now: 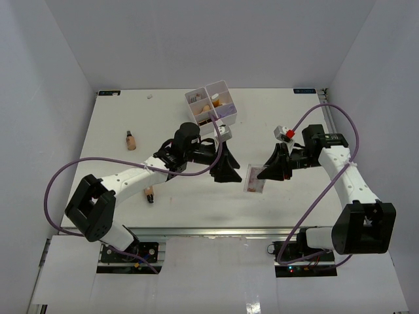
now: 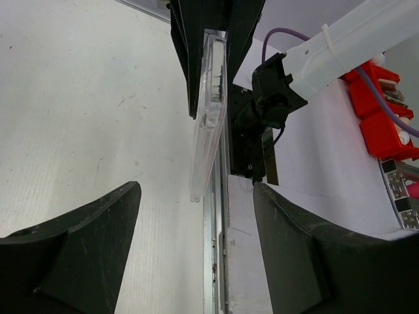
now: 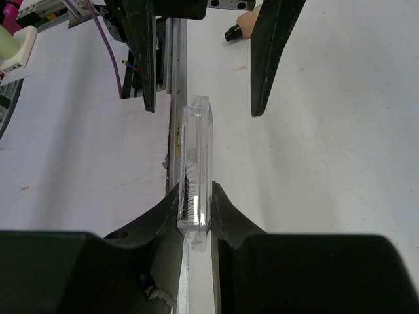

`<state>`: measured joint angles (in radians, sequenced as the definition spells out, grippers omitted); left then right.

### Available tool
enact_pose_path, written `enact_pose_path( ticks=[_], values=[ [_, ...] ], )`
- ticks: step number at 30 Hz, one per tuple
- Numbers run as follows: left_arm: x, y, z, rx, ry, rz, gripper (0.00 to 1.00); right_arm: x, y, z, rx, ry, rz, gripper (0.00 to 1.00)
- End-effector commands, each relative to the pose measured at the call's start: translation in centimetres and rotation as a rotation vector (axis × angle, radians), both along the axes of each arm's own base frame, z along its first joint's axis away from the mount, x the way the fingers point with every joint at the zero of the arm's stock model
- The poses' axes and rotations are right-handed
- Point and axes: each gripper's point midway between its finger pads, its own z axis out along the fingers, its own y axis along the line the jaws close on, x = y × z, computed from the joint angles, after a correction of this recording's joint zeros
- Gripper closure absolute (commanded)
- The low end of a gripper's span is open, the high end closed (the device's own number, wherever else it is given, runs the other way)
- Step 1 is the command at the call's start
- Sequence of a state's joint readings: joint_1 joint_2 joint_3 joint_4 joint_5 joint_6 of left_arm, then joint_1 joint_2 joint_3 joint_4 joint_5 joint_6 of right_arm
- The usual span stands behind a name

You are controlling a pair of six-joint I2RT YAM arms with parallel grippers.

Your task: Organize the makeup

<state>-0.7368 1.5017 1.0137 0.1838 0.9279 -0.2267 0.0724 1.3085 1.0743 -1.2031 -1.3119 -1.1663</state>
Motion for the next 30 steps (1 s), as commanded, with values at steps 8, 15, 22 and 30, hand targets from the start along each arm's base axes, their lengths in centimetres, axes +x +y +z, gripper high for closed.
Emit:
enact_pose_path(
  ticks=[8, 15, 22, 30],
  values=[
    [-0.3, -2.1, 3.2, -0.081, -0.052, -0.058, 0.28, 0.2, 1.4, -0.8, -0.019, -0.033, 0.003, 0.82],
    [0.0, -2.8, 2.6, -0.060, -0.037, -0.058, 0.37, 0.4, 1.4, -1.4, -0.032, -0.015, -0.003, 0.82],
    [0.2, -3.8, 1.7, -0.022, -0.051, -0.040, 0.57, 0.8, 1.5, -1.7, -0.042, 0.001, -0.006, 0.82],
    [-0.1, -4.2, 1.4, -0.010, -0.041, -0.065, 0.89, 1.2, 1.7, -2.2, -0.053, 0.009, -0.012, 0.77]
  ],
)
